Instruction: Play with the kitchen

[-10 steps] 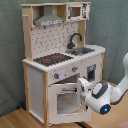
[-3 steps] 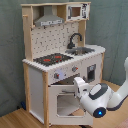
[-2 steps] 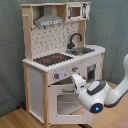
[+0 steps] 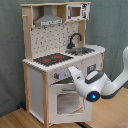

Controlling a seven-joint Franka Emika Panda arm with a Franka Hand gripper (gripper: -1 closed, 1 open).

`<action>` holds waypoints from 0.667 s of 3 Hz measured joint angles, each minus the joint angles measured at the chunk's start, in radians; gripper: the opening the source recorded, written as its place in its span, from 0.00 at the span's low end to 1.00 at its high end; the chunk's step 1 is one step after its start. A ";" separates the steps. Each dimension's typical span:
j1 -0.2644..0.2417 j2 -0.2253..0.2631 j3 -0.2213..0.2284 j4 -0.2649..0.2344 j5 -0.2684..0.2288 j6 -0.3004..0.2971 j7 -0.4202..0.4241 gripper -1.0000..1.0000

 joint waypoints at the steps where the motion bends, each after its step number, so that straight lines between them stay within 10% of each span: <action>1: -0.007 0.051 -0.012 -0.001 0.002 0.000 -0.117 1.00; 2: -0.018 0.097 -0.019 -0.003 0.002 -0.001 -0.216 1.00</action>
